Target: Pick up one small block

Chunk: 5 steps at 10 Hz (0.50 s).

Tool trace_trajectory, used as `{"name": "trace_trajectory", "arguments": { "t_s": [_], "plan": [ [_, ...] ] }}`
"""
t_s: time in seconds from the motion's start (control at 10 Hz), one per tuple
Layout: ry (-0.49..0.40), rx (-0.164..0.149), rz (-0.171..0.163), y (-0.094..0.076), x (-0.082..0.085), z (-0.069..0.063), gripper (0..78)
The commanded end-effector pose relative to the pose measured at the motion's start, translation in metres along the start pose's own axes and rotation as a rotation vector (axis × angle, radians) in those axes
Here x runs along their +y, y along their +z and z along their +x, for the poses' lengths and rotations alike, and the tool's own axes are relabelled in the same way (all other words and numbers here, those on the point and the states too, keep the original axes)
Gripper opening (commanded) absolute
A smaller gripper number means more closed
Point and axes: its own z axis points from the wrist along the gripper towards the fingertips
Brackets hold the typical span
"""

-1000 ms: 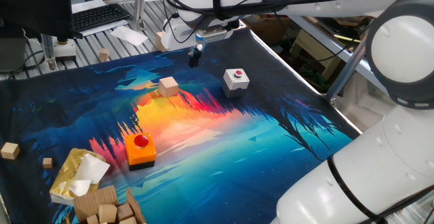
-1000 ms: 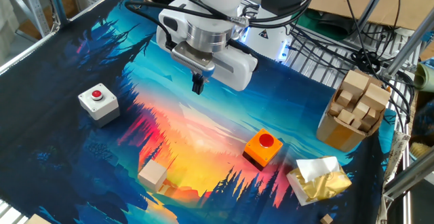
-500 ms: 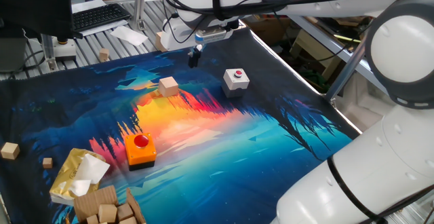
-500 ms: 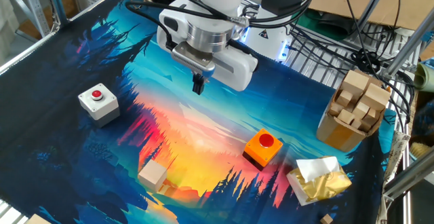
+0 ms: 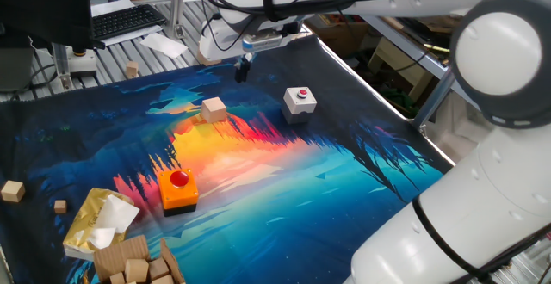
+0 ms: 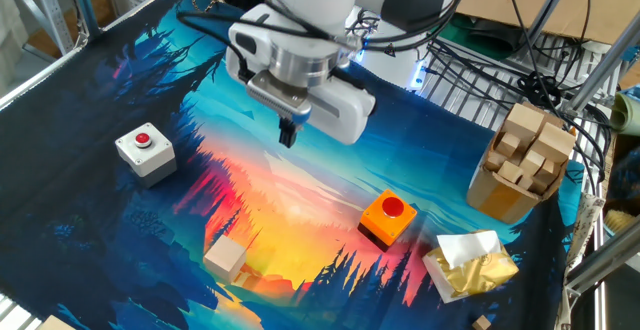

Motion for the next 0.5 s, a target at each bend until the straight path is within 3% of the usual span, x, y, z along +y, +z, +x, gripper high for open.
{"name": "trace_trajectory", "arguments": {
  "t_s": [0.1, 0.5],
  "plan": [
    [0.003, -0.004, 0.000, 0.011, 0.000, -0.011, 0.0],
    [0.002, 0.003, 0.002, 0.020, 0.000, -0.027, 0.0]
  ]
}}
